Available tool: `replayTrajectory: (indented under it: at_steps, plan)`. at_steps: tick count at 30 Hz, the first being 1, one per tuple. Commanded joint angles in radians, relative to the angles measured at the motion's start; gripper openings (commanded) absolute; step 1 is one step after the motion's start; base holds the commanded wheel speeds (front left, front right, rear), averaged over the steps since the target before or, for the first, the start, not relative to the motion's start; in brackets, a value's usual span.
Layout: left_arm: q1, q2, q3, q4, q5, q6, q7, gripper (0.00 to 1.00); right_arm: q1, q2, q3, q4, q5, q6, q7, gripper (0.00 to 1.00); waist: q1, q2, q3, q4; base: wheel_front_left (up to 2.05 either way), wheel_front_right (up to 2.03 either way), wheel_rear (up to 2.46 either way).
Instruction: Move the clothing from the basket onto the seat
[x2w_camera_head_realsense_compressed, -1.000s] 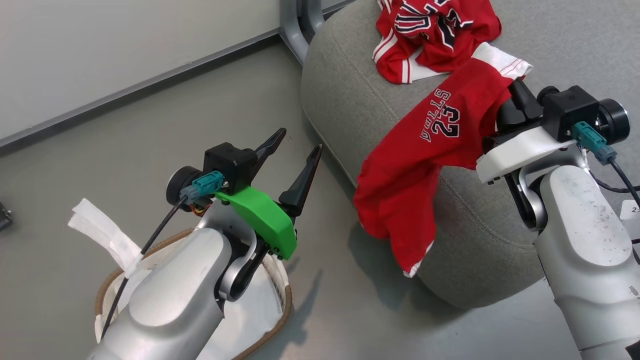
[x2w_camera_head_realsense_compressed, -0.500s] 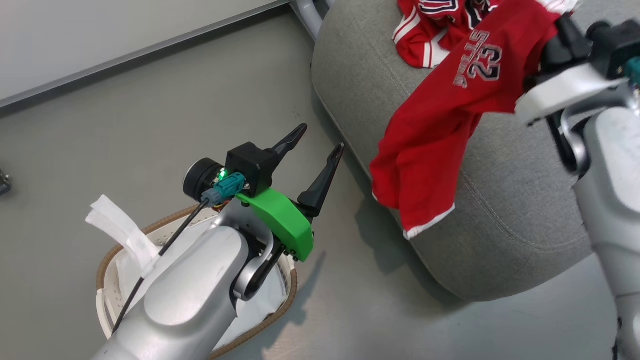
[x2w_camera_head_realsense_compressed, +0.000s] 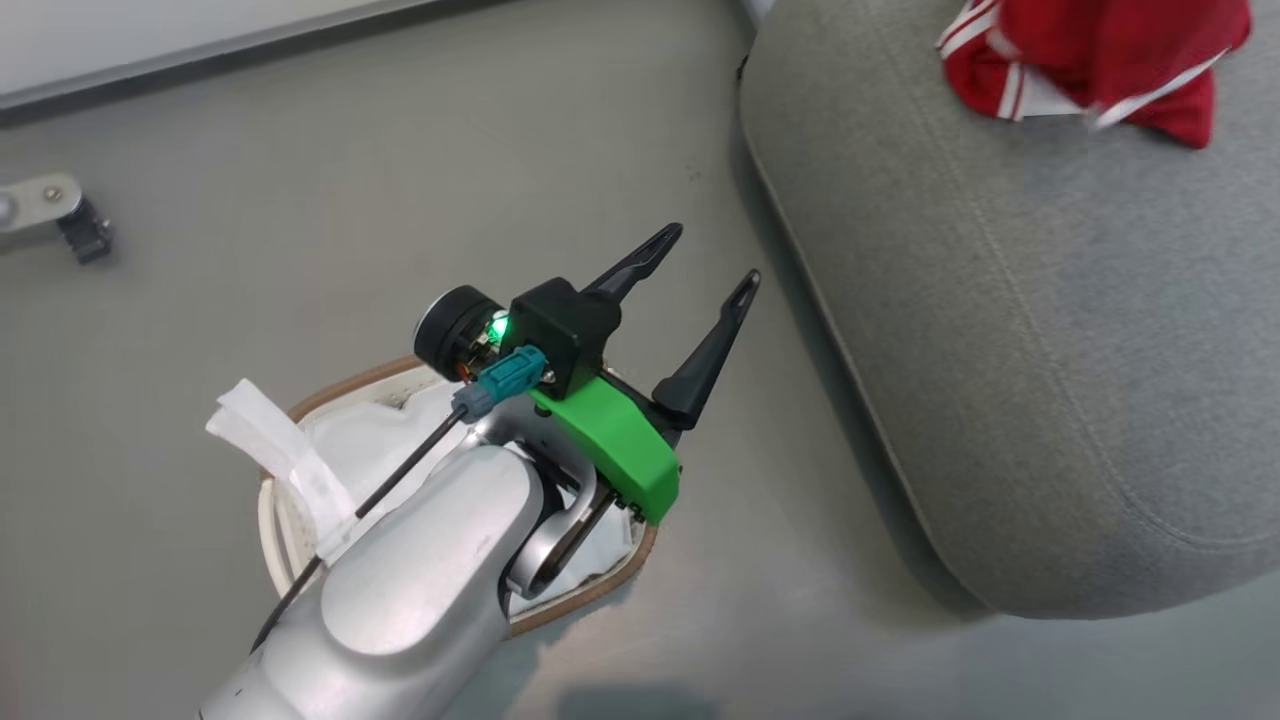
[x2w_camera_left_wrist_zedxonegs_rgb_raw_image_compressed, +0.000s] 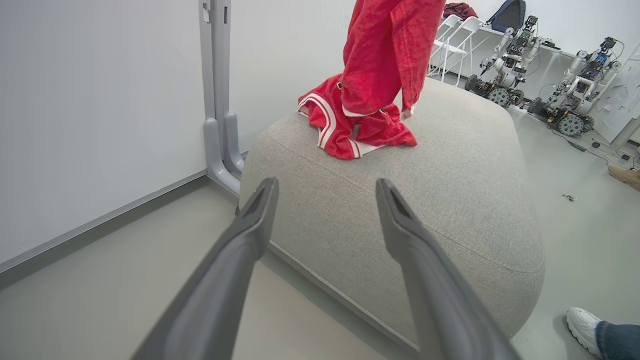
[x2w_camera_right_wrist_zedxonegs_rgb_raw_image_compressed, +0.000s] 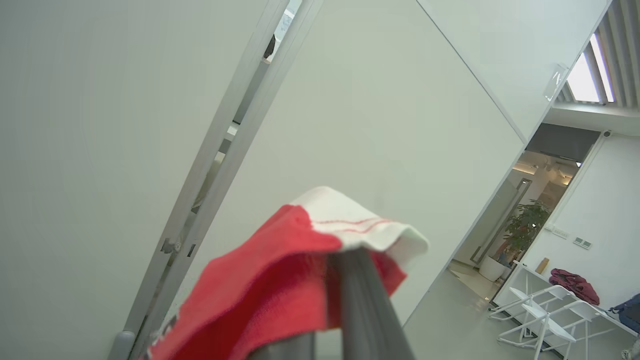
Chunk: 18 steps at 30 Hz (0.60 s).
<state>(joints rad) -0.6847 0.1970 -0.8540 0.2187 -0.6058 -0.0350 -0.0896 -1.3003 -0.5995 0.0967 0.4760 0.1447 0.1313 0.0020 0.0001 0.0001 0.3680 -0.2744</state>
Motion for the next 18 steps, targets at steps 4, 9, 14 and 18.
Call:
replayTrajectory:
  at_steps: [4, 9, 14, 18]
  plan:
    - [-0.034, -0.007, -0.015, -0.035, 0.026, -0.002, 0.002, 1.0, -0.092, -0.087, -0.062, 0.01, 0.013, -0.001, 0.056, 0.0, -0.0001, -0.0001, 0.093, 0.103, 0.0, 0.0, 0.0]
    - [-0.052, -0.01, -0.027, -0.062, 0.037, -0.002, 0.005, 1.0, -0.126, -0.157, -0.117, 0.06, -0.002, -0.001, 0.085, 0.0, -0.0001, -0.0001, 0.15, 0.147, 0.0, 0.0, 0.0]
    - [-0.073, -0.004, -0.037, -0.074, 0.051, 0.0, 0.015, 1.0, -0.085, -0.159, -0.192, 0.155, -0.007, -0.001, 0.072, 0.0, -0.0001, -0.0001, 0.207, 0.171, 0.0, 0.0, 0.0]
    - [-0.09, 0.0, -0.046, -0.083, 0.065, -0.003, 0.022, 1.0, -0.025, -0.126, -0.262, 0.239, -0.027, -0.001, 0.046, 0.0, -0.0001, -0.0001, 0.242, 0.181, 0.0, 0.0, 0.0]
